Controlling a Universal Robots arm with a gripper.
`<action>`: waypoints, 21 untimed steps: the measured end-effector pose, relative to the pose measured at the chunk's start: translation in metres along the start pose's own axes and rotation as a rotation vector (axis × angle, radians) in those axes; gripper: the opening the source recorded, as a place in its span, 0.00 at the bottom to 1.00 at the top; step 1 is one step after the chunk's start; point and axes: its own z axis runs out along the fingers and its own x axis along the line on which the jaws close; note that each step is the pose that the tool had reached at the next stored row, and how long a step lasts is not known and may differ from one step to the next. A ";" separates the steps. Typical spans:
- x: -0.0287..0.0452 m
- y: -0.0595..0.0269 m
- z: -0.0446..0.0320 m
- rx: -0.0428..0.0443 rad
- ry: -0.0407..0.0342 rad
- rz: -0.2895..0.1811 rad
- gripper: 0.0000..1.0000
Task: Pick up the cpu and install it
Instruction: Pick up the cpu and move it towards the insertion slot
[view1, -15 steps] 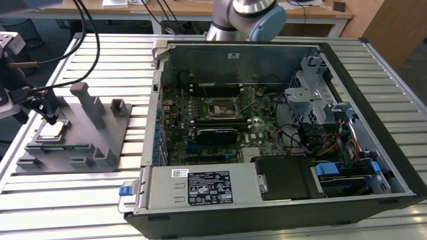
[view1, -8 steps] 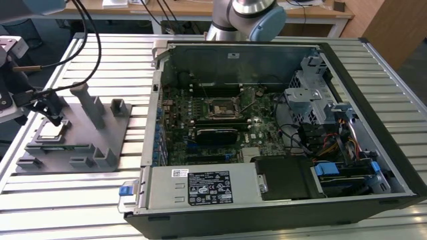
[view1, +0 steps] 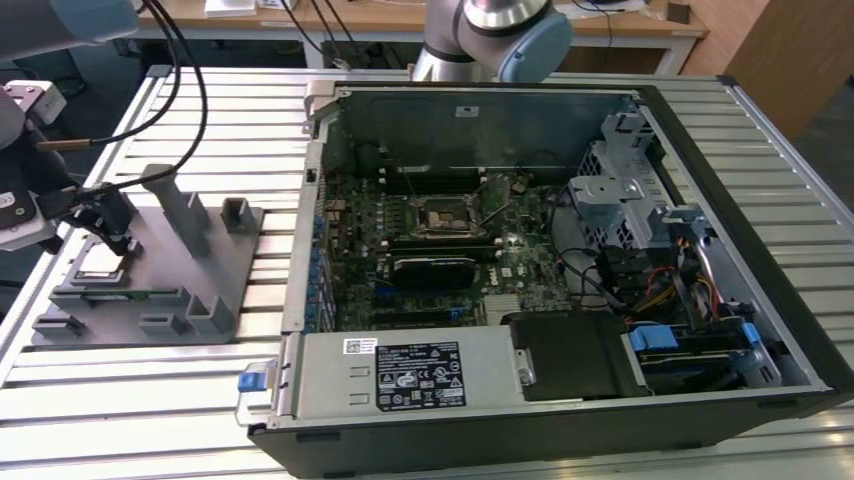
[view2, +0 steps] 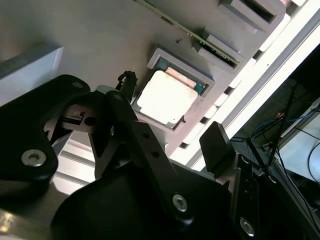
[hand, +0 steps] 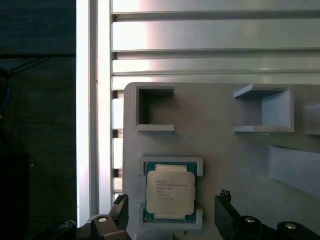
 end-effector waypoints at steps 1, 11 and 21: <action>0.0003 0.0001 0.0010 0.0000 0.0001 0.000 0.78; 0.0020 -0.0004 0.0121 -0.0002 -0.0012 0.014 0.78; 0.0019 -0.0007 0.0202 -0.0002 -0.0012 0.014 0.76</action>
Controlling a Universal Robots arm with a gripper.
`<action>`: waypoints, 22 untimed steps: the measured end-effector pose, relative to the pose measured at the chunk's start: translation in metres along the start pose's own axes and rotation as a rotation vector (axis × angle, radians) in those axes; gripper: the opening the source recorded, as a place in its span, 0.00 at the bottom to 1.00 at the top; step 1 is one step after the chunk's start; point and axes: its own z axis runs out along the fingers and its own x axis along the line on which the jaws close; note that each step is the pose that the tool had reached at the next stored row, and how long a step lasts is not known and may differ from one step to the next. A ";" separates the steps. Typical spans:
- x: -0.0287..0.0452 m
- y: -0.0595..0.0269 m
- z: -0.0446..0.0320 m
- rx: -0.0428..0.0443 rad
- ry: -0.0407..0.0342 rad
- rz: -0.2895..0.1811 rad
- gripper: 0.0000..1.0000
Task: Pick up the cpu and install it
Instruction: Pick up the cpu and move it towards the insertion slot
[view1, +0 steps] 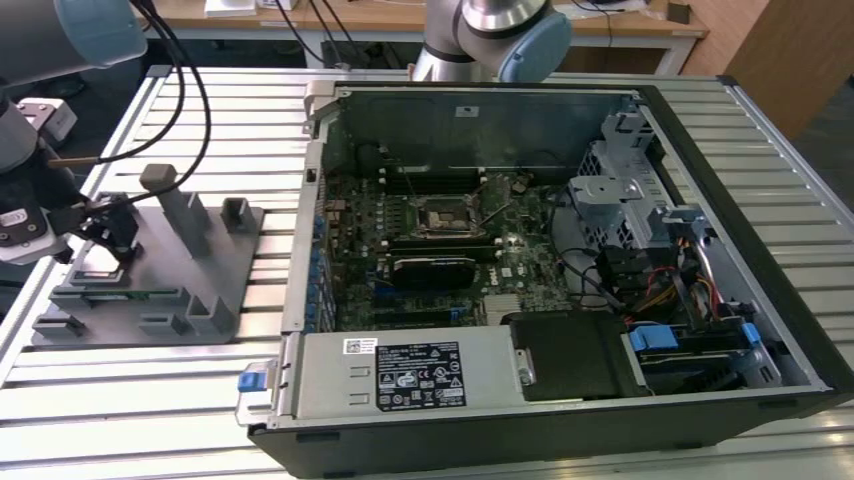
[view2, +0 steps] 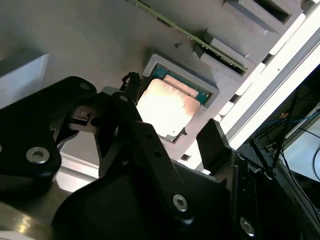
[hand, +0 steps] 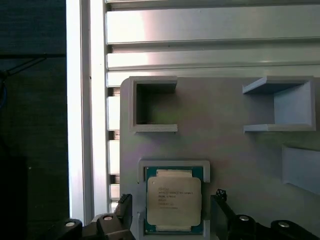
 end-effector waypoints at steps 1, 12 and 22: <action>0.0000 0.0000 0.0006 0.0000 0.0000 0.000 0.70; -0.0003 0.0002 0.0024 0.0001 0.0001 0.000 0.63; -0.0004 0.0004 0.0023 -0.0001 -0.0001 0.000 0.55</action>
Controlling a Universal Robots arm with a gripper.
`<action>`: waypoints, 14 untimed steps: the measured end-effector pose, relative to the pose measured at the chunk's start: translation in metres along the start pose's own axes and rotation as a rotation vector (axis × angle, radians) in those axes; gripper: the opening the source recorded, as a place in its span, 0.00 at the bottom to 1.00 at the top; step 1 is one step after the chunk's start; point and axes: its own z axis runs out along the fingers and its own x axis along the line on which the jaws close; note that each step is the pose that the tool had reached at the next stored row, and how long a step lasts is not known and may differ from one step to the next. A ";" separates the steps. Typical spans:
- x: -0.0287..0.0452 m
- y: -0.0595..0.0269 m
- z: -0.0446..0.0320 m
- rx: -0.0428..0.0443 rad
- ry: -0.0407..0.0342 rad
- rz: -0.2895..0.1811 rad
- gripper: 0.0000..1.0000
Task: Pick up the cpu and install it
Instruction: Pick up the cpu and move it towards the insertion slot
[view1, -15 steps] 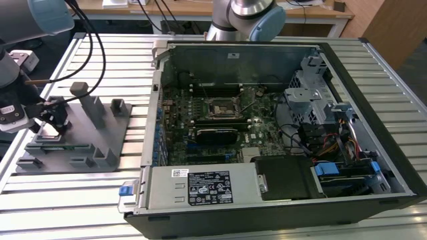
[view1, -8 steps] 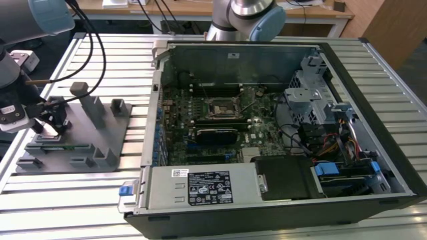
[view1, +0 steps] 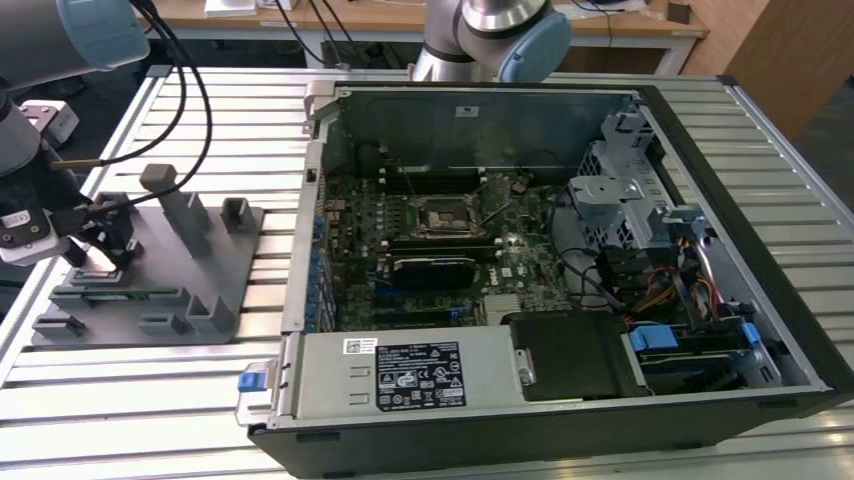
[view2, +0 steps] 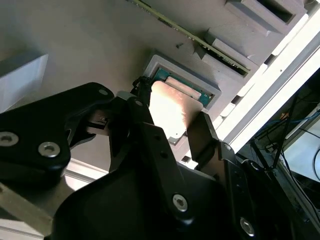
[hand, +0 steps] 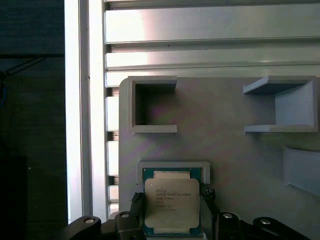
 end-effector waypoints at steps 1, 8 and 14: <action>0.0000 0.0000 0.0000 0.0000 0.0000 0.000 0.55; 0.0000 0.0000 -0.0004 0.0001 0.0000 0.000 0.56; 0.0000 0.0000 -0.0006 0.0001 -0.0001 0.000 0.62</action>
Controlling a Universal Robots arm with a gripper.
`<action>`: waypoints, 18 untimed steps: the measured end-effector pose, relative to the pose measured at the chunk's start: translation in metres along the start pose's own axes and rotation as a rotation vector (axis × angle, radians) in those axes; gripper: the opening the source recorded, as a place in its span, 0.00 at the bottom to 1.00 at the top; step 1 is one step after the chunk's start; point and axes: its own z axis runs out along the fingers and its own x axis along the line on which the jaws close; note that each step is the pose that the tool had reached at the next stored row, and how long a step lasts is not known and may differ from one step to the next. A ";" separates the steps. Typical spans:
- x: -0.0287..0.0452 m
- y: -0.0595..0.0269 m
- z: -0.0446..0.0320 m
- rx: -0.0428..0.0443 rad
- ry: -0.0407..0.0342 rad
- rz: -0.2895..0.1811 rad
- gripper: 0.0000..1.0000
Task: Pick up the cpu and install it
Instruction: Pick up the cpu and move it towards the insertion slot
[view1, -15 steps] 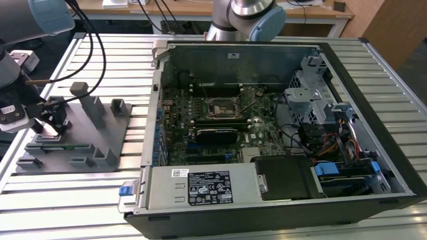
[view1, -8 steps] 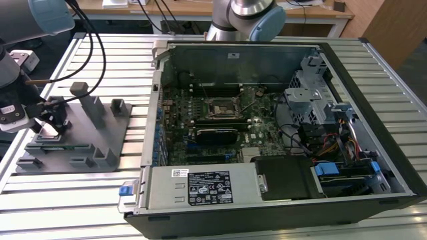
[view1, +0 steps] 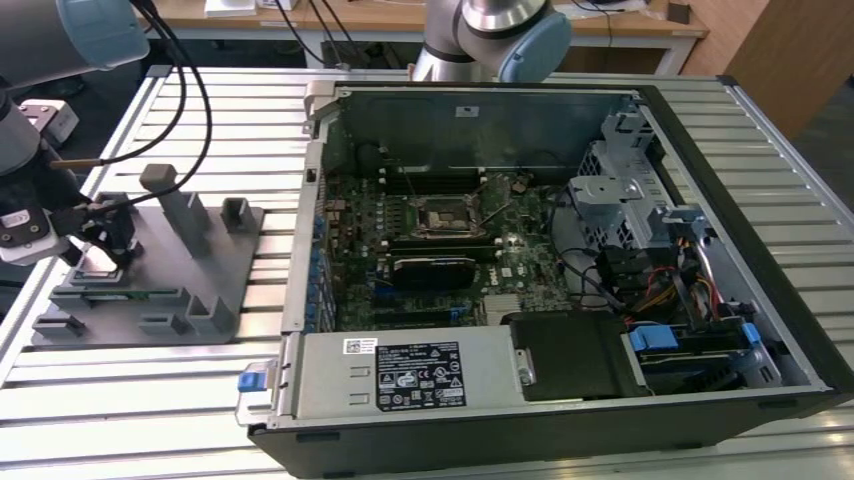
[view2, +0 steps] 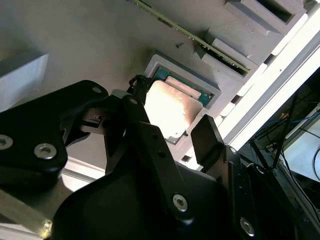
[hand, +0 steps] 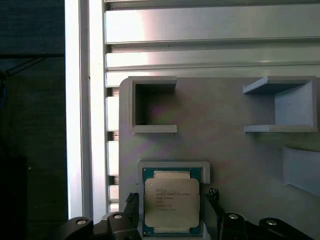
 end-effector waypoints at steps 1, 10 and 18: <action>0.0000 0.0000 0.0000 0.0000 0.0001 0.000 0.62; 0.0001 0.0002 -0.0040 0.0000 0.0001 0.000 0.53; 0.0001 0.0006 -0.0130 0.0001 0.0000 0.000 0.53</action>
